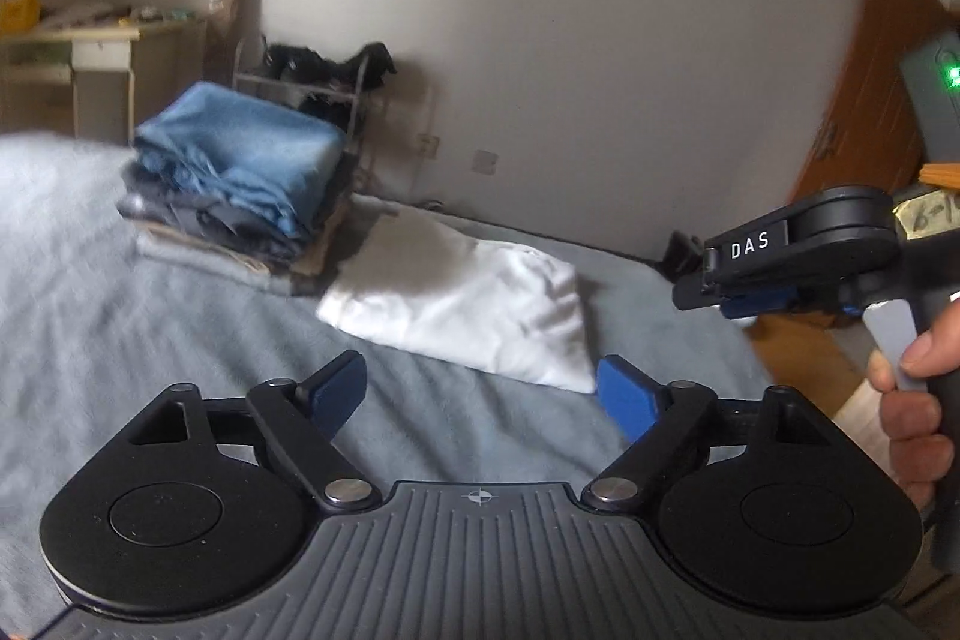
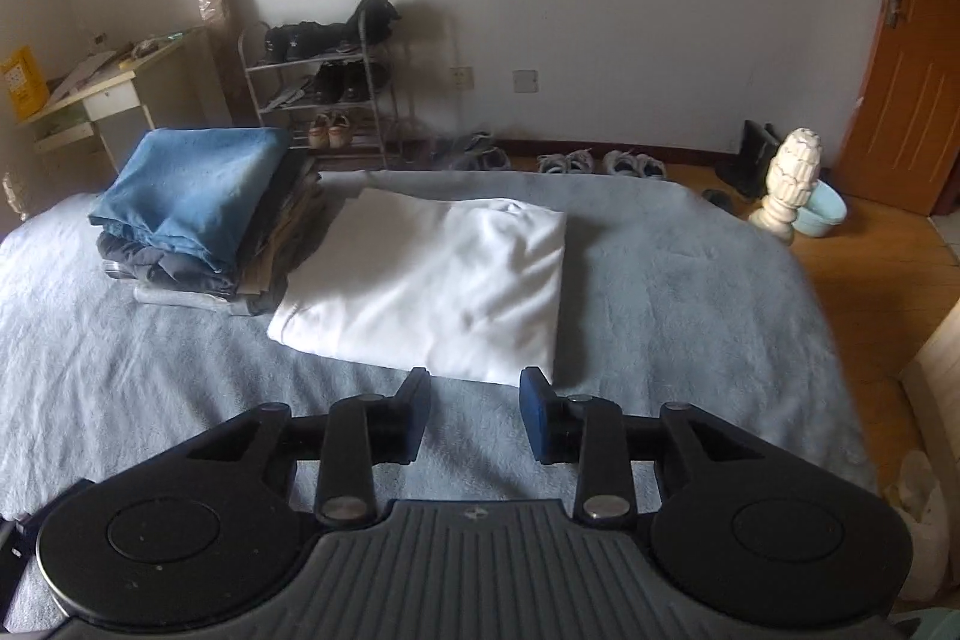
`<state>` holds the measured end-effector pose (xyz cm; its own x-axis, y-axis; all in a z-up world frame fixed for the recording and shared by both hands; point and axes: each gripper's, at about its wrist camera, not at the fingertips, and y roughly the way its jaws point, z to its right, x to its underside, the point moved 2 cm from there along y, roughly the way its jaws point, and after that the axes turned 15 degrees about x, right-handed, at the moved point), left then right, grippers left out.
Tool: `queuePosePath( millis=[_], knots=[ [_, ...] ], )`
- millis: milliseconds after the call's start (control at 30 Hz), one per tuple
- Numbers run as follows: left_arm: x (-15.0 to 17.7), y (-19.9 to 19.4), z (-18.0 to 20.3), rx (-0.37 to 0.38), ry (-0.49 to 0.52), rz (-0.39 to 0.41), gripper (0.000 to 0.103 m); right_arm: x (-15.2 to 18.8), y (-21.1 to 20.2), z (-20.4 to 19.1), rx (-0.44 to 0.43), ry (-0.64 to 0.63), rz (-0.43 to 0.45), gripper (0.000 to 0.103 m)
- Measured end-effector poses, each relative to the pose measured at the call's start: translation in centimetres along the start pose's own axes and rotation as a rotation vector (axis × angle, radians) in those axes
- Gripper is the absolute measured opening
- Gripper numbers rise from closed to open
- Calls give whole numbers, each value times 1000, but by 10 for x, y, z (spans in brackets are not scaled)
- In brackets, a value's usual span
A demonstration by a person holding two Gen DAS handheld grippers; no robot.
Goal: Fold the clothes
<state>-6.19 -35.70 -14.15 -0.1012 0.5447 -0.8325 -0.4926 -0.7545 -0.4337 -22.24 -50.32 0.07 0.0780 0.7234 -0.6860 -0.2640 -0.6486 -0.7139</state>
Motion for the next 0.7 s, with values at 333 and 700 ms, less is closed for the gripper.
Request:
queuePosePath(
  millis=[333,700],
  knots=[
    [22,51,20,12,114,-97,93,24,76,12,-61,21,-121,36],
    [44,87,5,-4,-138,-31,103,54,110,34,-34,-72,-65,61]
  ],
)
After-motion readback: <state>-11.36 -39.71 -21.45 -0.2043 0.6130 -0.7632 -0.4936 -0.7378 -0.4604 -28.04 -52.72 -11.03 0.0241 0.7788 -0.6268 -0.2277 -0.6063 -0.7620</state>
